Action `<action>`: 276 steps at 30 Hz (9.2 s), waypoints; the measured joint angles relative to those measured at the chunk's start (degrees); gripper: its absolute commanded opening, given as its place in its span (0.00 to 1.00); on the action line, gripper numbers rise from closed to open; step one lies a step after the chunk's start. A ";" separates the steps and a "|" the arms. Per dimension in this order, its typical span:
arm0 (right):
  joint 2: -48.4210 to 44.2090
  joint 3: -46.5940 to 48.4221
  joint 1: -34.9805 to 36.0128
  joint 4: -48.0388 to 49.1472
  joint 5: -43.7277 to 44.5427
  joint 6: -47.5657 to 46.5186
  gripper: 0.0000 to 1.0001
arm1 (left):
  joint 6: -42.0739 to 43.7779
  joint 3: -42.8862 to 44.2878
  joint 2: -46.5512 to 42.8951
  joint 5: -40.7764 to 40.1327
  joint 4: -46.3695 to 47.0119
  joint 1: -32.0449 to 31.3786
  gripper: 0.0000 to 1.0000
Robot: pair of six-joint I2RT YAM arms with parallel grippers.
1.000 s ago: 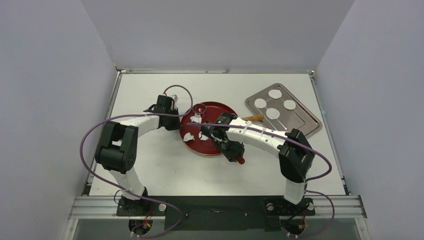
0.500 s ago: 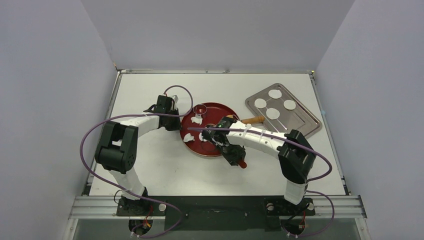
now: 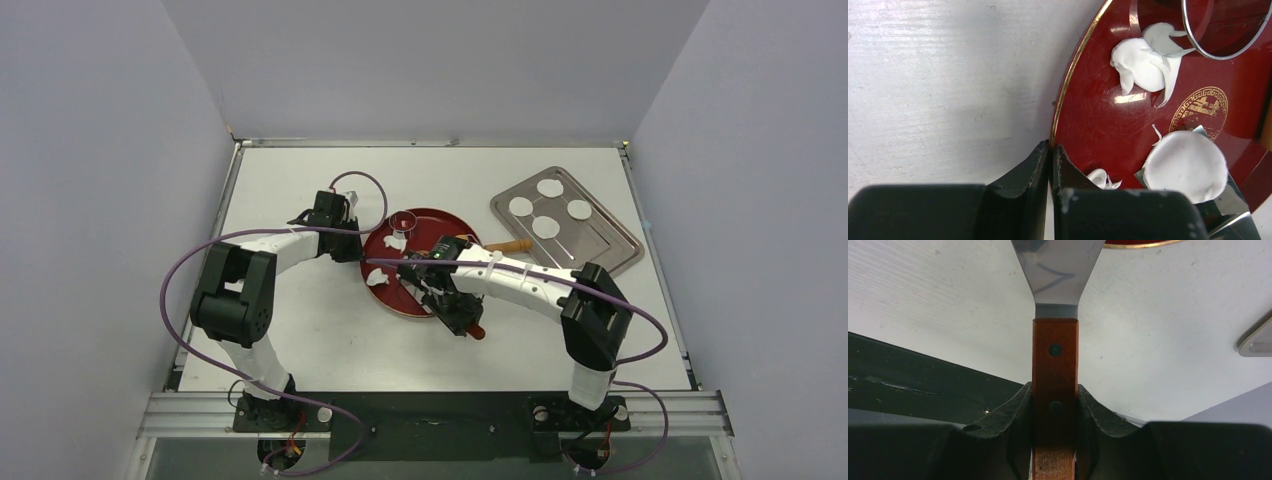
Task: Roll out the dumpling wrappers from the dough
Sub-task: Remove the dumpling wrapper from the work surface.
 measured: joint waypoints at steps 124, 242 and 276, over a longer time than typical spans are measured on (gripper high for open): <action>4.76 5.44 -5.84 17.18 -8.48 1.18 0.00 | 0.33 -0.28 0.00 0.57 0.46 0.07 0.00; -1.70 -2.67 -3.56 30.25 5.40 3.06 0.00 | 2.93 1.20 0.00 4.04 -1.55 2.97 0.00; -8.13 -11.61 1.14 35.26 9.22 -1.09 0.00 | 3.17 1.20 0.00 4.63 -1.55 3.37 0.00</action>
